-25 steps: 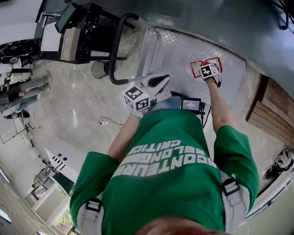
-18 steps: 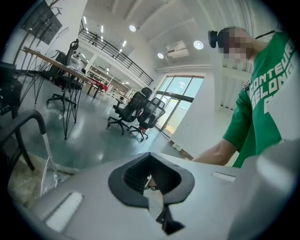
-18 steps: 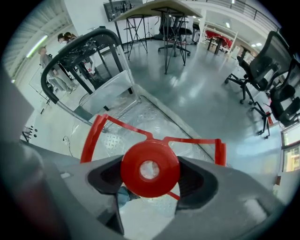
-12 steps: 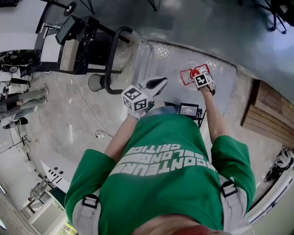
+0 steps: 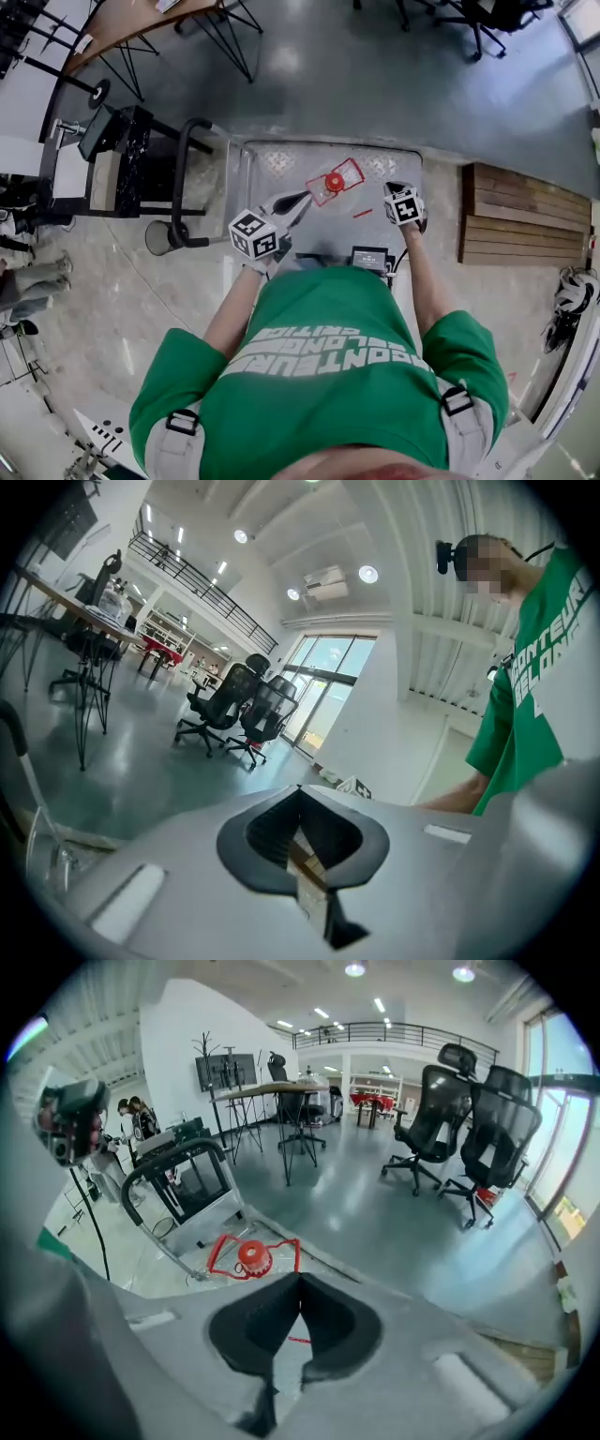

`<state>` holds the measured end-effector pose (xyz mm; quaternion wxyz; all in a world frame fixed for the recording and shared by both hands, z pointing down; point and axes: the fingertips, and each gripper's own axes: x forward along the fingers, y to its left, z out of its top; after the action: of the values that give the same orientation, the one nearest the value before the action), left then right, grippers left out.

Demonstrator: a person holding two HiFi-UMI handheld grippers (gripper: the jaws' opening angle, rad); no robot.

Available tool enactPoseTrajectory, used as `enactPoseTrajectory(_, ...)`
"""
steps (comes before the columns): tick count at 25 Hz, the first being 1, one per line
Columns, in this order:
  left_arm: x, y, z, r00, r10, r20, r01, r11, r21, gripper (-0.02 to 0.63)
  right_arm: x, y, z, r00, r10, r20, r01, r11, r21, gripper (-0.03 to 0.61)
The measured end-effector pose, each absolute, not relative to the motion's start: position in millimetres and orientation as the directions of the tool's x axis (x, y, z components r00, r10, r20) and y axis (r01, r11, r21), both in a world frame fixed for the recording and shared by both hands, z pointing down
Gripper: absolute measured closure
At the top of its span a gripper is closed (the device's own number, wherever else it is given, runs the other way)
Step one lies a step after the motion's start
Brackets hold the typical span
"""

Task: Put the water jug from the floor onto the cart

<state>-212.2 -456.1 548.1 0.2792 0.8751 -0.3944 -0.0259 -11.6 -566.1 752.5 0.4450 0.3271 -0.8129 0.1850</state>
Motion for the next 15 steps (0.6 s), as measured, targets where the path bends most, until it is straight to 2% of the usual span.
enactPoseTrajectory(9,-147.9,-446.4,552.0,0.733,-0.66,0.164,-0.64,-0.586,0.497,0.601,38.1,-539.2,636.1,-0.53,-0.526,0.665,-0.7,0.714,0.007,0.585)
enactPoseTrajectory(15,-117.3,-449.6,551.4,0.754,-0.636,0.163,-0.623,-0.616,0.482,0.601,54.2,-518.8,574.8,-0.595,-0.581,0.555,-0.692,0.721,0.013,0.584)
